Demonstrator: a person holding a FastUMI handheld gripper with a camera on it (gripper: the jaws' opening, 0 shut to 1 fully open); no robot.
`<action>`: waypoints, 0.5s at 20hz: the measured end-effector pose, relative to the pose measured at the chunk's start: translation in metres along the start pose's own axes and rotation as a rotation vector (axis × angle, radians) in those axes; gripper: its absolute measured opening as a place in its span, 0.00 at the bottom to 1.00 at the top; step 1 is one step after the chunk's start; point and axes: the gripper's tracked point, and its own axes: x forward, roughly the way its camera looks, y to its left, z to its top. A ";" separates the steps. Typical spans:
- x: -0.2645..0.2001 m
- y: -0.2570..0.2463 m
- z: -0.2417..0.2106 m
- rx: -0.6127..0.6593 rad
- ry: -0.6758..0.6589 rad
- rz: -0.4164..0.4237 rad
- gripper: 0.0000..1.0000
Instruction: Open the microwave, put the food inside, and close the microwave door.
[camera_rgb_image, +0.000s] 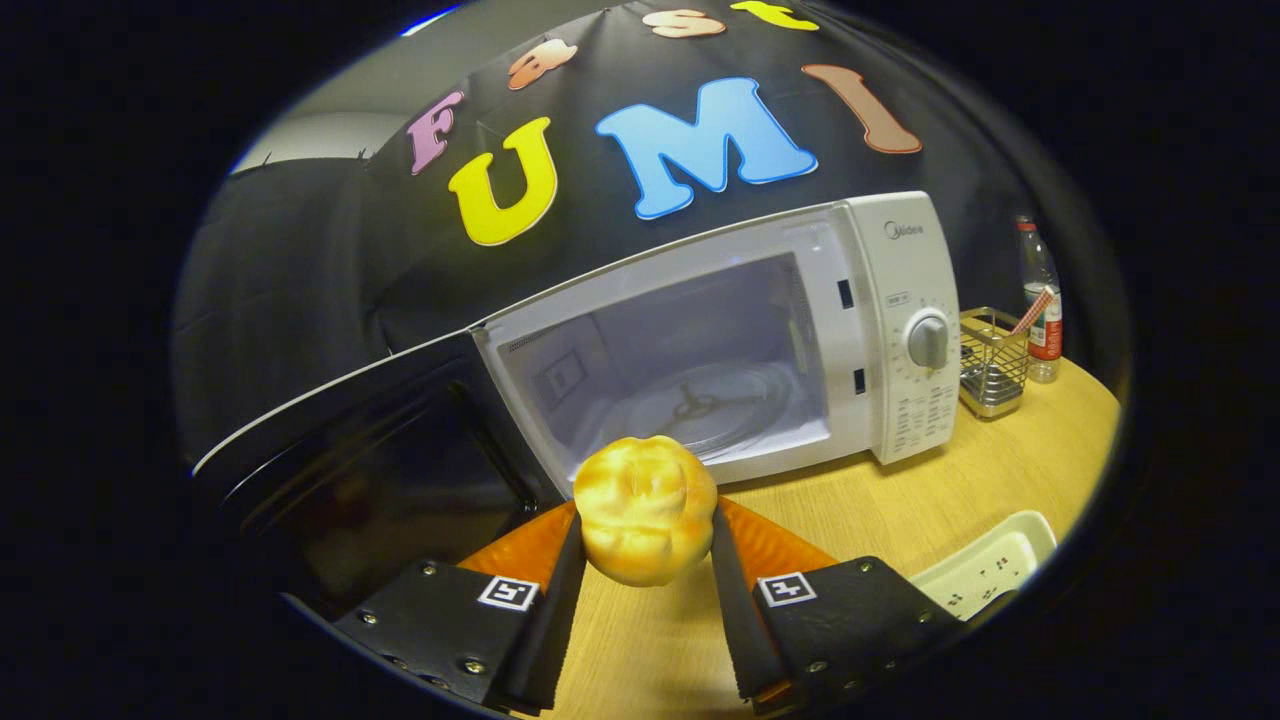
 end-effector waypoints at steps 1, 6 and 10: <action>0.011 0.001 0.000 0.020 0.005 -0.005 0.65; 0.067 -0.001 0.011 0.098 -0.011 -0.052 0.65; 0.110 -0.007 0.012 0.216 -0.006 -0.063 0.65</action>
